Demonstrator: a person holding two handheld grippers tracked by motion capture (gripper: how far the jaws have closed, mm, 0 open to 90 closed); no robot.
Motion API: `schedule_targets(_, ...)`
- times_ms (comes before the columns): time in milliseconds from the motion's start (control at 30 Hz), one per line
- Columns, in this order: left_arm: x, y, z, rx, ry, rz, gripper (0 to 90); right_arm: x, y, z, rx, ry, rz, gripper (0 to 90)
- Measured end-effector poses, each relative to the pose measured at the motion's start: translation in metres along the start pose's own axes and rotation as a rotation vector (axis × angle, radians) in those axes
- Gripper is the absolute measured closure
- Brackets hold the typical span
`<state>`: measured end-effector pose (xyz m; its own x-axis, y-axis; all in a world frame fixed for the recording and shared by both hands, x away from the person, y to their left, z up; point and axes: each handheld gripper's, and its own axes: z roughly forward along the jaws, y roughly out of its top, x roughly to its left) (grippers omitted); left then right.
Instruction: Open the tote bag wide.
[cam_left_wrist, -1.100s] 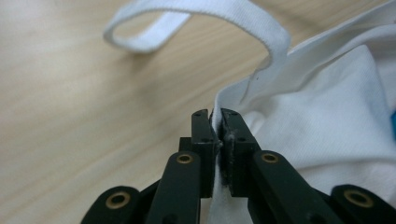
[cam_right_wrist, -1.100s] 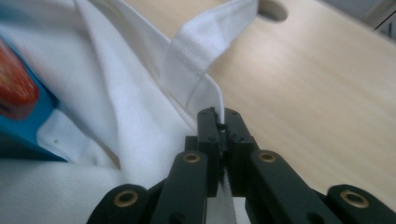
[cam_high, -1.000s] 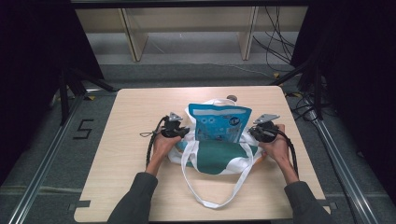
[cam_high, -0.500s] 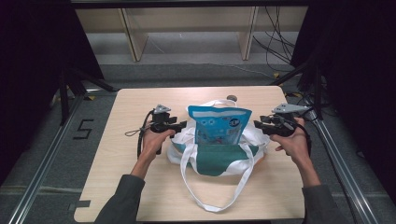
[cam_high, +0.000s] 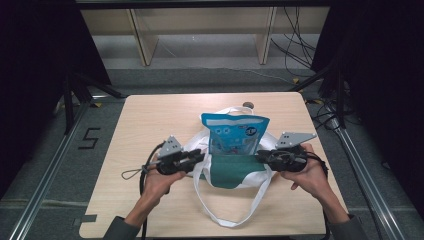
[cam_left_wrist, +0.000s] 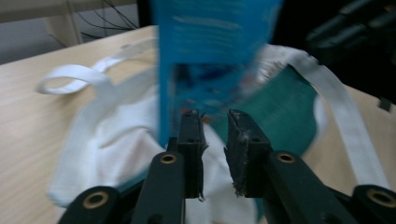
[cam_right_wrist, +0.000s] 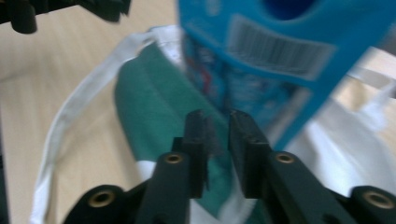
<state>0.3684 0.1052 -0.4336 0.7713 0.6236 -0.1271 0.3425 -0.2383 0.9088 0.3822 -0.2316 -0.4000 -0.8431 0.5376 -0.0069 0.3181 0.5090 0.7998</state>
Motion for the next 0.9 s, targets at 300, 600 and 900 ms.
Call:
schedule_targets(300,-0.003,-0.027,0.050,0.117,0.018,0.055,76.9,0.015,-0.021,0.043,0.165,-0.020,-0.064,86.3)
schedule_targets(600,0.000,-0.058,0.074,0.208,0.044,0.085,80.9,0.017,-0.048,0.078,0.267,-0.042,-0.075,88.0)
schedule_targets(900,-0.005,-0.051,0.069,0.228,0.077,0.137,78.5,0.016,-0.052,0.078,0.260,-0.046,-0.012,87.3)
